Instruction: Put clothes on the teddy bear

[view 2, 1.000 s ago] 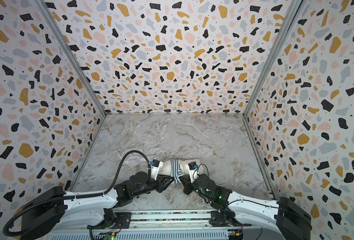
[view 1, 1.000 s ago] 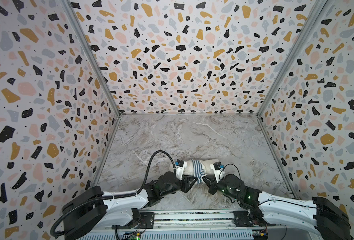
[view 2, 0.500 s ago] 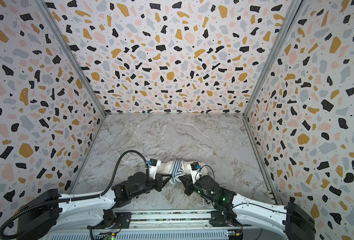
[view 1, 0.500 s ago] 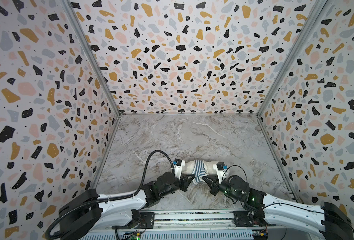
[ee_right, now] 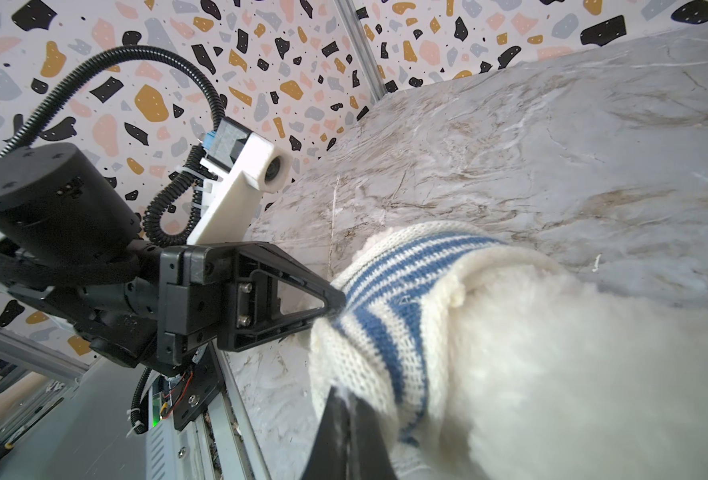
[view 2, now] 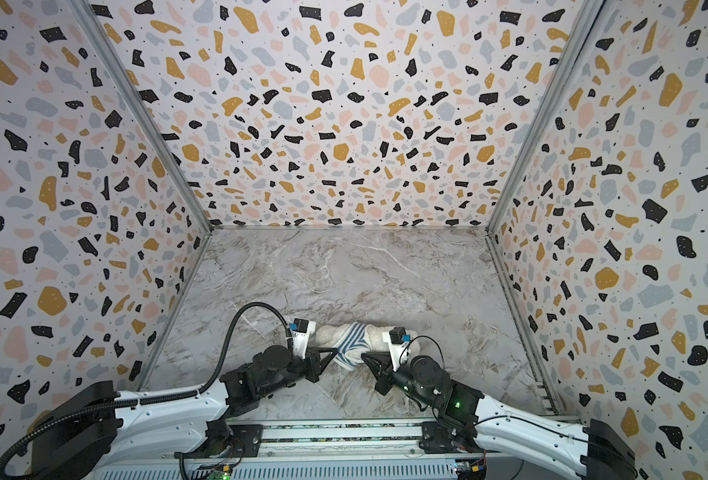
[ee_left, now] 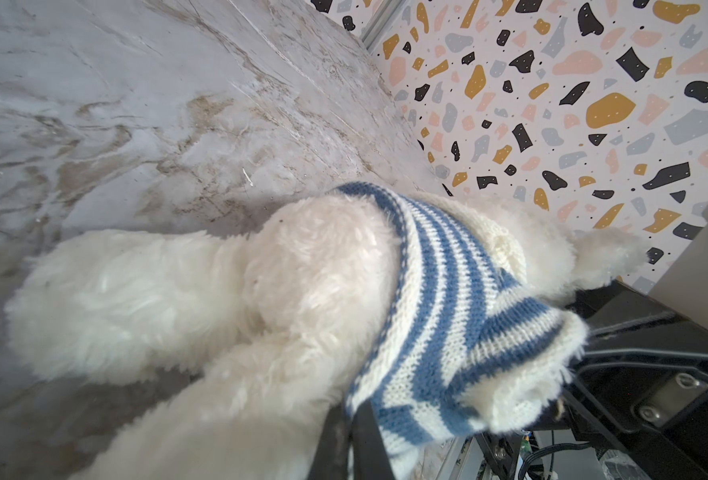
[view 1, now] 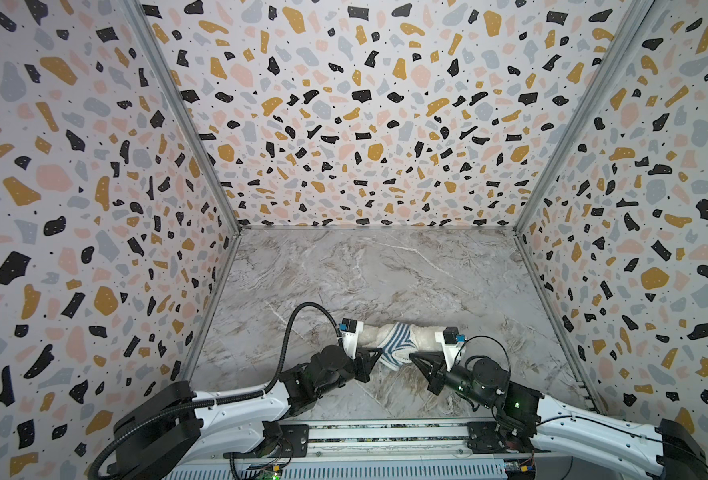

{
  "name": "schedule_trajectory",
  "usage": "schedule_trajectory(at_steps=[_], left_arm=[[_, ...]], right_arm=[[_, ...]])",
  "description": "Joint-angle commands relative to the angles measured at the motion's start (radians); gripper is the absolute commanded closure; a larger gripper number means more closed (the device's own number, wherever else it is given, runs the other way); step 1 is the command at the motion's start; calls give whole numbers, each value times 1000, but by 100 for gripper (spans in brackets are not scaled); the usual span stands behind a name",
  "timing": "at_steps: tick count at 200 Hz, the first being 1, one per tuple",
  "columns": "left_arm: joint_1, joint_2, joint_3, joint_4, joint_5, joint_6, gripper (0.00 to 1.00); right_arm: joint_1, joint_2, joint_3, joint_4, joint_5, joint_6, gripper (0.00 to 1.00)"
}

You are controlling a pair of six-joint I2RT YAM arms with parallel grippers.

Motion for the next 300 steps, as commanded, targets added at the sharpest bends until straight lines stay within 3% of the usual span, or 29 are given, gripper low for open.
schedule_trajectory(at_steps=[1,33,67,127,148,170,208,248,259,281,300], left_arm=[[24,27,-20,-138,-121,62,100],[21,43,-40,-70,-116,135,100],[-5,42,-46,-20,-160,225,100],[-37,-59,-13,119,-12,242,100],[-37,-11,29,1,-67,266,100],[-14,59,52,-165,-250,231,100],[36,58,9,-113,-225,219,100],[-28,20,13,9,-152,337,100],[-29,20,25,-15,-185,345,100],[-13,27,38,-121,-362,326,100],[26,19,22,-114,-341,321,100]], right_arm=[[1,-59,6,169,-52,-25,100],[1,-17,44,202,-139,-13,100],[-20,13,40,272,-177,101,100],[-39,87,80,210,-160,173,100],[-39,108,76,283,-189,181,100],[-39,60,78,301,-189,165,100],[-55,-77,79,247,-191,130,100],[-63,-58,81,286,-242,151,100],[-74,-47,77,307,-262,171,100],[-106,-61,88,312,-315,192,100],[-130,-93,118,272,-343,202,100]])
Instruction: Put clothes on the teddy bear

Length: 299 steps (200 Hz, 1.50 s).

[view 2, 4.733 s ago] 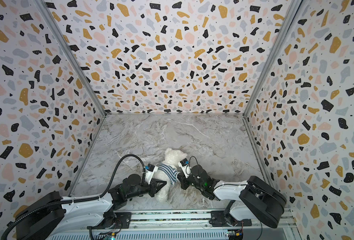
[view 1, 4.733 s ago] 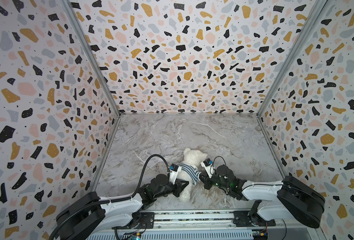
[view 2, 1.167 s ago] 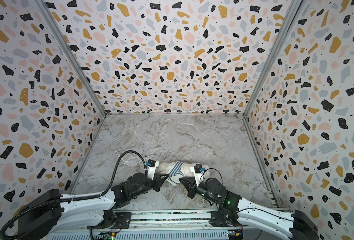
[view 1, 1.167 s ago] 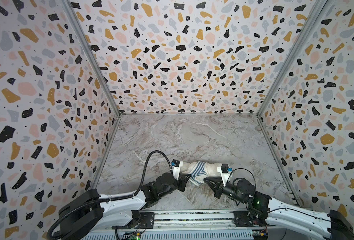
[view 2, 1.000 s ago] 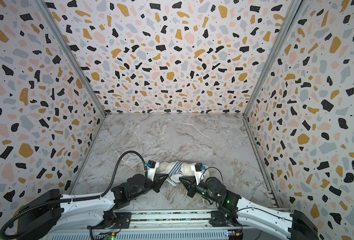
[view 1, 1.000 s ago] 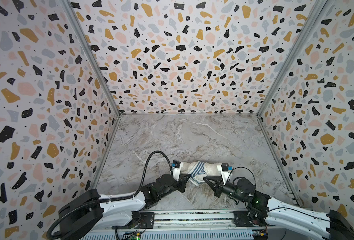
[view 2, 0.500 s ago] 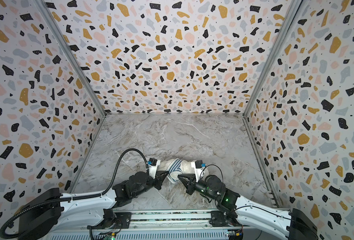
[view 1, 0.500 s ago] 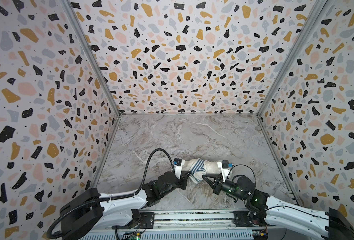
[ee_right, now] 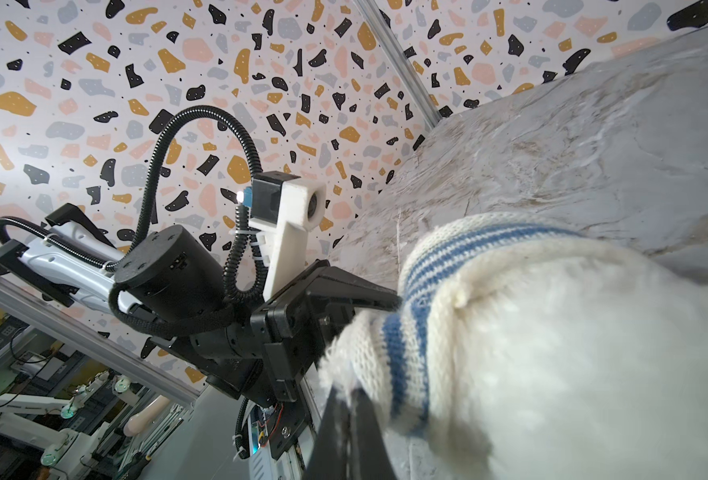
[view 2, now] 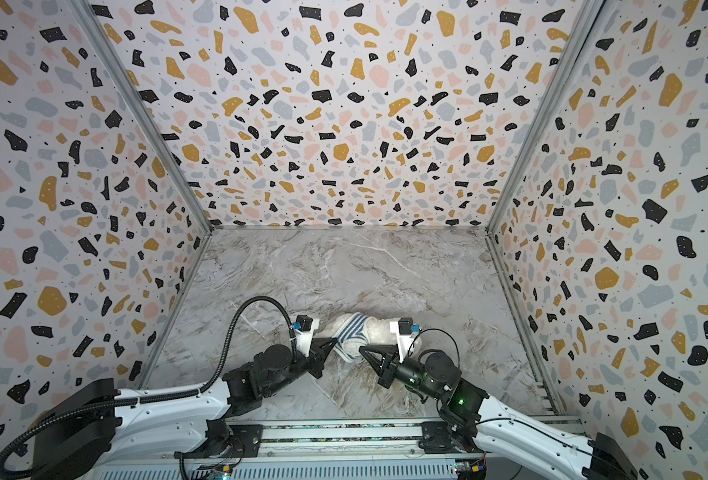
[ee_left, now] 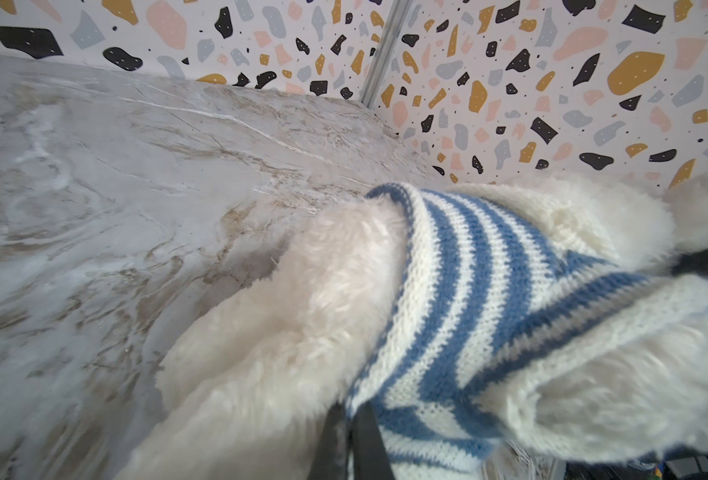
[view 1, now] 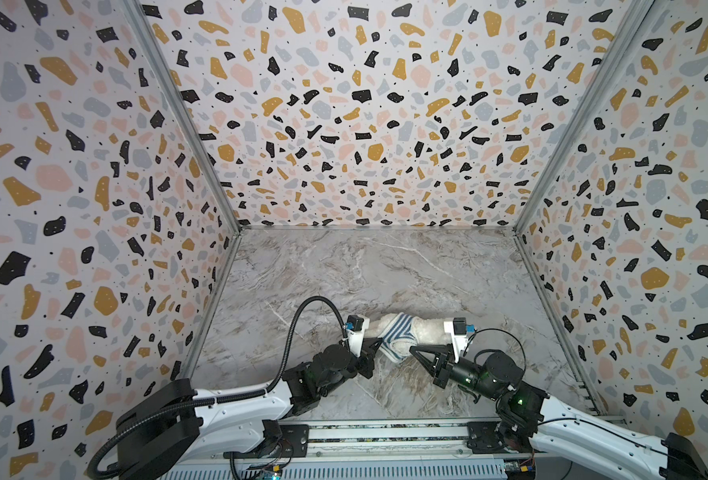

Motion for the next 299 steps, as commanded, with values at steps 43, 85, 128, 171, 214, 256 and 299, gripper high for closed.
schedule_trajectory(at_steps=[43,85,128,171,214,256,299], left_arm=[[9,-17,-56,5,10,146,100],[-26,49,0,35,-14,192,100],[-27,93,51,116,59,165,100],[-30,-43,10,45,161,184,84],[-88,-244,48,-284,93,241,51],[-146,-345,142,-432,53,245,62],[-179,-181,301,-447,87,290,77]], right_arm=[[-89,-54,61,265,-194,118,100],[-91,49,49,380,-233,179,100],[-91,21,77,178,-188,102,100],[-91,1,110,-38,-113,-5,100],[-91,-31,151,-228,-6,-127,100],[-93,-32,172,-282,19,-169,100],[-91,-17,182,-285,11,-179,100]])
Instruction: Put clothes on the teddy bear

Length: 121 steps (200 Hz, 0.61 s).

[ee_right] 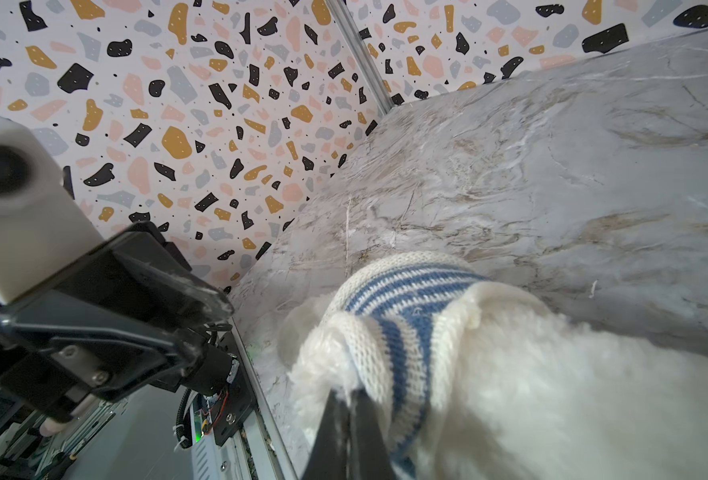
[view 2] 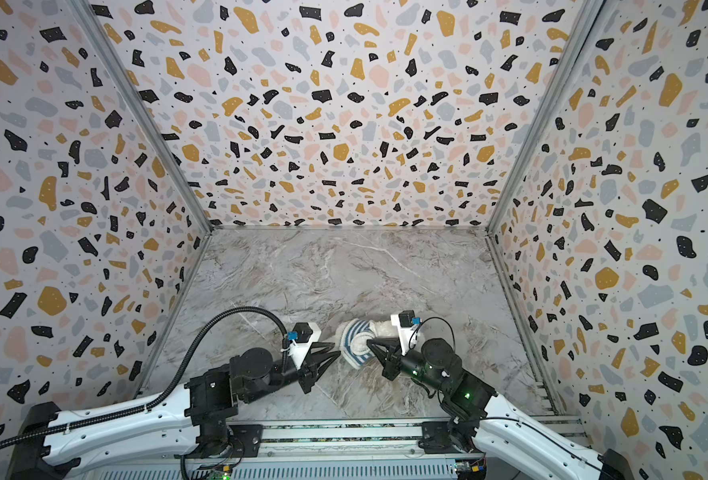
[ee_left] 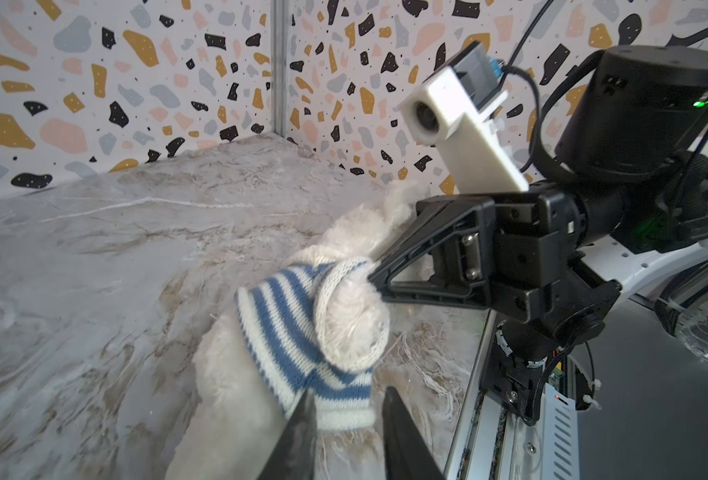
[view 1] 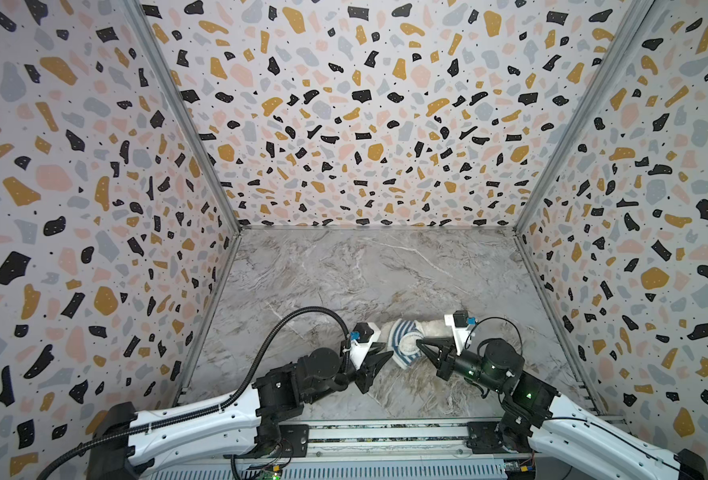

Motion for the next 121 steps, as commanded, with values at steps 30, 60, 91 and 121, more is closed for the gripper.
schedule_trajectory(at_steps=[30,60,91,121], left_arm=[[-13,181,140,-54,2,69,79],[-12,250,179,-78,-18,83,78],[-13,292,189,-76,-32,95,72],[-13,329,208,-89,-54,105,69]], right_arm=[[6,8,57,28,6,-37,100],[6,12,52,43,-5,-34,100],[8,16,47,57,-16,-34,100],[11,26,34,87,-29,-19,100]])
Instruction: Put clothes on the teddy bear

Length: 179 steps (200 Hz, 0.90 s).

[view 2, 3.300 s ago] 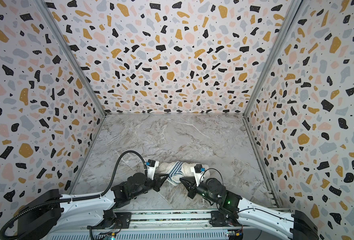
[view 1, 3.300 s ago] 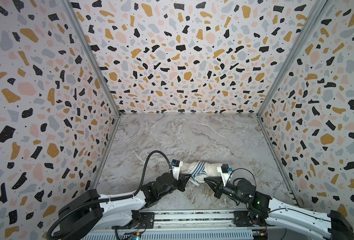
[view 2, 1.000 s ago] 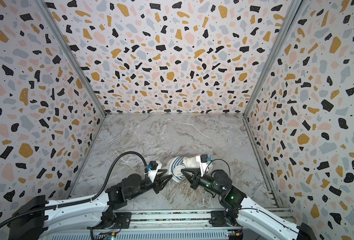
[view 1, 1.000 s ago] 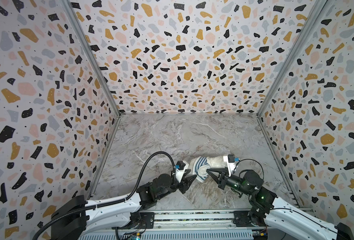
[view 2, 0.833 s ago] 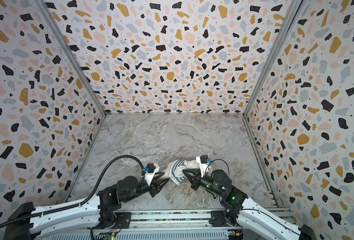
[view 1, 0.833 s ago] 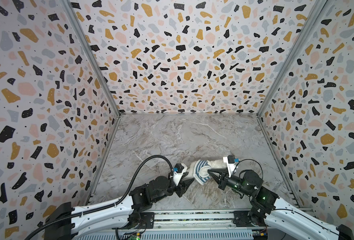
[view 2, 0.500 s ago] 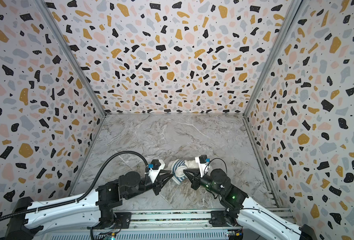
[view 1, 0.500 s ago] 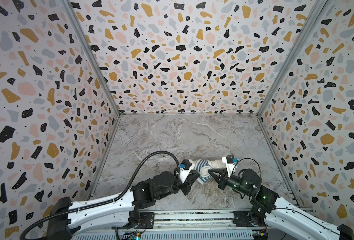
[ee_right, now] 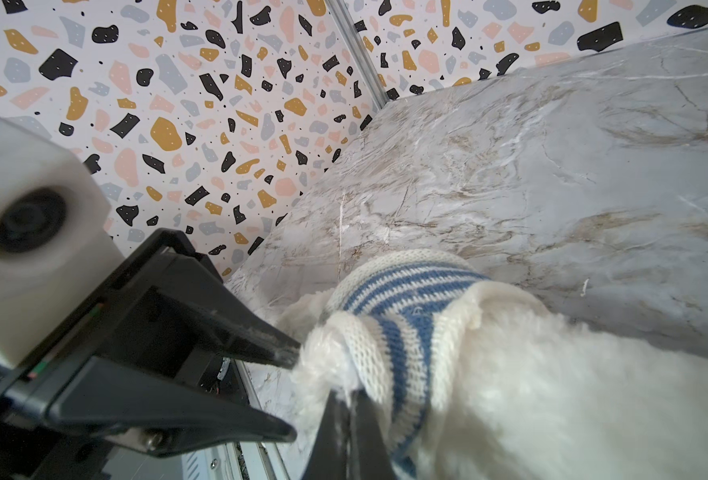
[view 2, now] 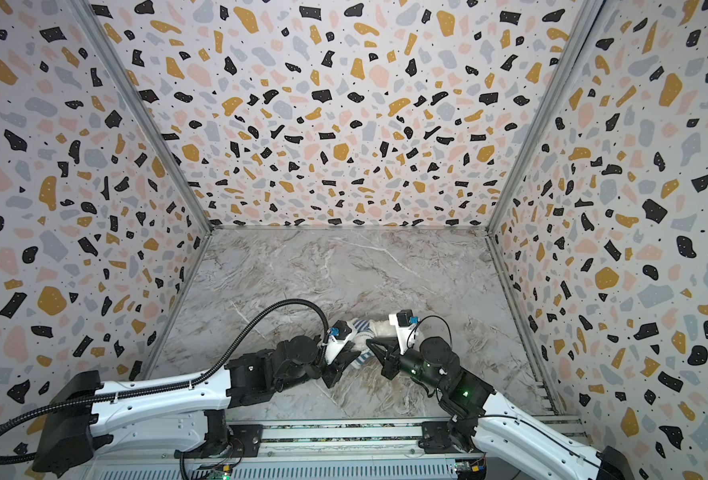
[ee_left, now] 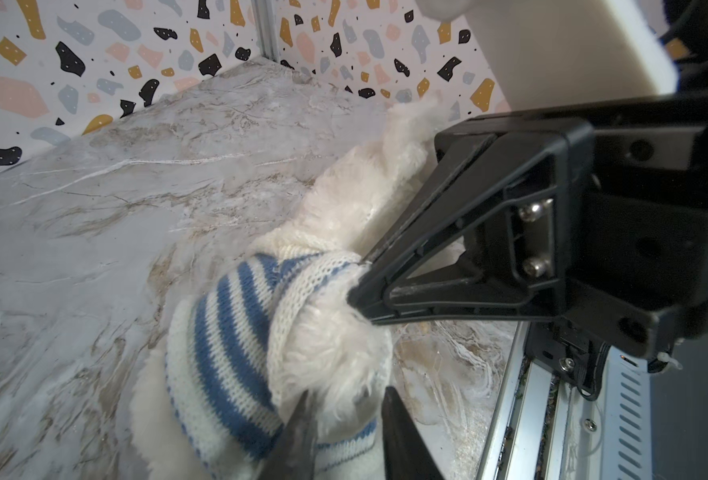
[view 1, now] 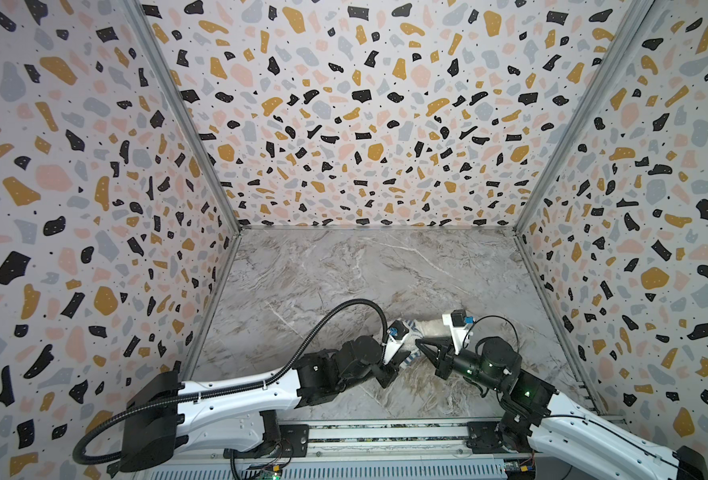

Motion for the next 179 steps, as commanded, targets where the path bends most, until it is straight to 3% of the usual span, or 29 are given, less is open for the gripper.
schedule_trajectory(at_steps=[1,68,141,179], left_arm=[[-4,20,46,4,-34,26,69],[-4,13,41,32,-93,16,68],[-3,11,20,82,-72,0,67],[-1,33,24,88,-80,-5,78]], right_arm=[[8,-3,27,83,-22,-6,100],[40,10,20,98,-16,-7,100],[57,42,31,104,-18,-20,100],[72,57,44,109,-16,-28,100]])
